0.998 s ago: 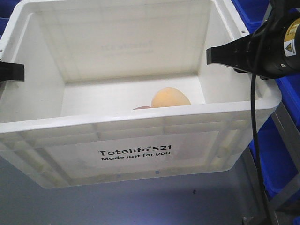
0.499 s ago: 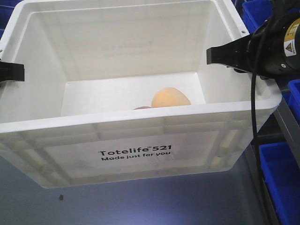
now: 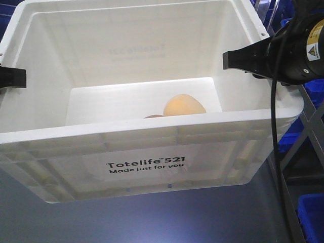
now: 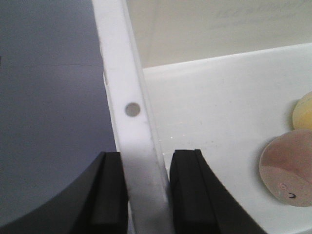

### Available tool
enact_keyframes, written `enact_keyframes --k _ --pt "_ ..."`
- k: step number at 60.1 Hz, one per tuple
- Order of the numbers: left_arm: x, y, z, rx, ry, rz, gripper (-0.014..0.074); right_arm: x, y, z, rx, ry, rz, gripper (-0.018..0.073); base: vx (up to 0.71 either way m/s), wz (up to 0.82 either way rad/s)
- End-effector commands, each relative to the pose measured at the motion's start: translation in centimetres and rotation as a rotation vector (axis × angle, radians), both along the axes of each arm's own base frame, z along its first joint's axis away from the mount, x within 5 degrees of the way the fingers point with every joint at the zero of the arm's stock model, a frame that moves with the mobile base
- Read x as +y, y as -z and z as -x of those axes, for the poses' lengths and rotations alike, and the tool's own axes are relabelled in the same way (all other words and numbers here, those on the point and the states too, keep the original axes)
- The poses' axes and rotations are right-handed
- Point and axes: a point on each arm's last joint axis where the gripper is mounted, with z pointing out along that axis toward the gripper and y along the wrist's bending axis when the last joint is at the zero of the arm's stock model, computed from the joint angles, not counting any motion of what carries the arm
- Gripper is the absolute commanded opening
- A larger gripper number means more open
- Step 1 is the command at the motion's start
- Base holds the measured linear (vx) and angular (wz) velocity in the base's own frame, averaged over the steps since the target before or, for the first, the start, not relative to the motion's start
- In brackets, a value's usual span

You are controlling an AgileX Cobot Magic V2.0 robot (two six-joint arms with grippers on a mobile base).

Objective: Place moving items into box and shelve
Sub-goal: 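Hold the crate by its rims with both grippers while driving along the blue-bin shelving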

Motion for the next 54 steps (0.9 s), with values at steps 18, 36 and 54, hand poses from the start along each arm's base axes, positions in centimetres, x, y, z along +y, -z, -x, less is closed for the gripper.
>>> enact_keyframes --k 18,36,54 --pt "-0.10 -2.86 0.24 -0.201 0.028 0.051 0.0104 -0.68 -3.17 -0.10 -0.216 -0.035 -0.002 0.0071 0.33 0.07" --pt "-0.10 -2.86 0.24 -0.201 0.028 0.051 0.0104 -0.68 -3.17 -0.10 -0.216 -0.035 -0.002 0.0071 0.27 0.32" --pt "-0.10 -2.86 0.24 -0.201 0.028 0.051 0.0104 -0.68 -3.17 -0.10 -0.216 -0.035 -0.002 0.0071 0.21 0.53"
